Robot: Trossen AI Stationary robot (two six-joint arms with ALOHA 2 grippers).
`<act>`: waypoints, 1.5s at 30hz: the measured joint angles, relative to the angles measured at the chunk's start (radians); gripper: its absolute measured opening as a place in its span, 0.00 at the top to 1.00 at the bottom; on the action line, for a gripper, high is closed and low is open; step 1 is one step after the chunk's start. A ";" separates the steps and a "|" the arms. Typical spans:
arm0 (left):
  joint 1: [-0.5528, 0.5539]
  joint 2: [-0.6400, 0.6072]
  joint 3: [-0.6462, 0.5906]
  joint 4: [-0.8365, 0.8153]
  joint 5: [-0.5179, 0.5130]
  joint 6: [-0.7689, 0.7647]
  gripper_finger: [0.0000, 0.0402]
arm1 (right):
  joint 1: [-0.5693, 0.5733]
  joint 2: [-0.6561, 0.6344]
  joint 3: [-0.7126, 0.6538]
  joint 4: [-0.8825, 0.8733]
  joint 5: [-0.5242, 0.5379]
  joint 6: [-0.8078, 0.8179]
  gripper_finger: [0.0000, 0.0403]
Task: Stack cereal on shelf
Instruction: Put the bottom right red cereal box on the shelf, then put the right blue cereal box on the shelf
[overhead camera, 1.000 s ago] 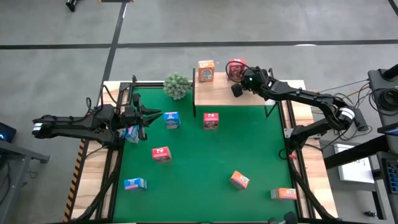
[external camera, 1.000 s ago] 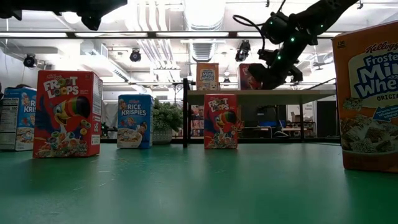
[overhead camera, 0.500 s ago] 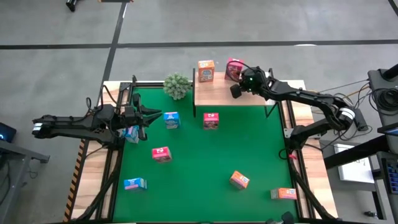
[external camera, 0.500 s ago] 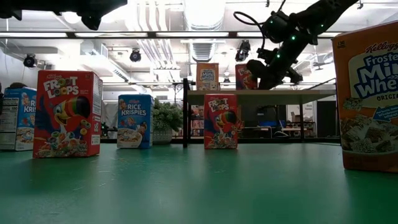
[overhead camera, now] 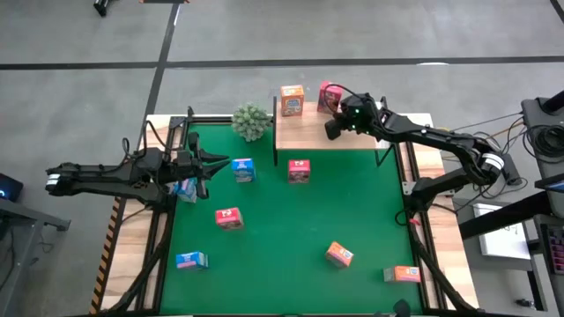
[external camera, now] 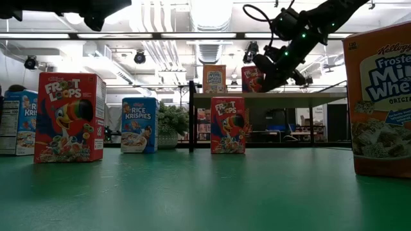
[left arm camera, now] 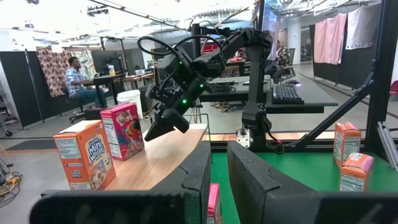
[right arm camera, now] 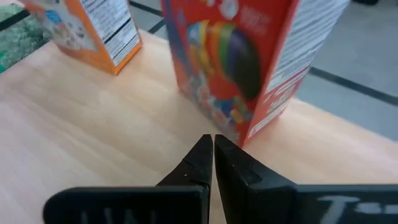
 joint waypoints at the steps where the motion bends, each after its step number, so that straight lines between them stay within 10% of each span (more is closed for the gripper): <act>1: 0.000 0.000 0.000 0.000 0.000 0.000 0.91 | 0.000 0.001 0.000 0.003 0.011 -0.006 0.98; 22: 0.000 0.000 0.000 0.002 0.000 0.006 0.91 | -0.012 0.002 -0.002 0.042 0.104 -0.061 0.98; 27: 0.000 0.000 0.000 0.005 0.000 0.006 0.91 | 0.020 0.002 -0.002 0.042 -0.007 -0.009 0.98; 38: 0.000 0.000 0.000 0.004 0.000 -0.040 0.91 | 0.316 -0.068 0.048 0.005 -0.260 -0.060 0.98; 45: -0.006 0.042 0.000 0.005 0.000 -0.174 0.91 | 0.569 -0.169 0.001 -0.021 -0.204 -0.205 0.98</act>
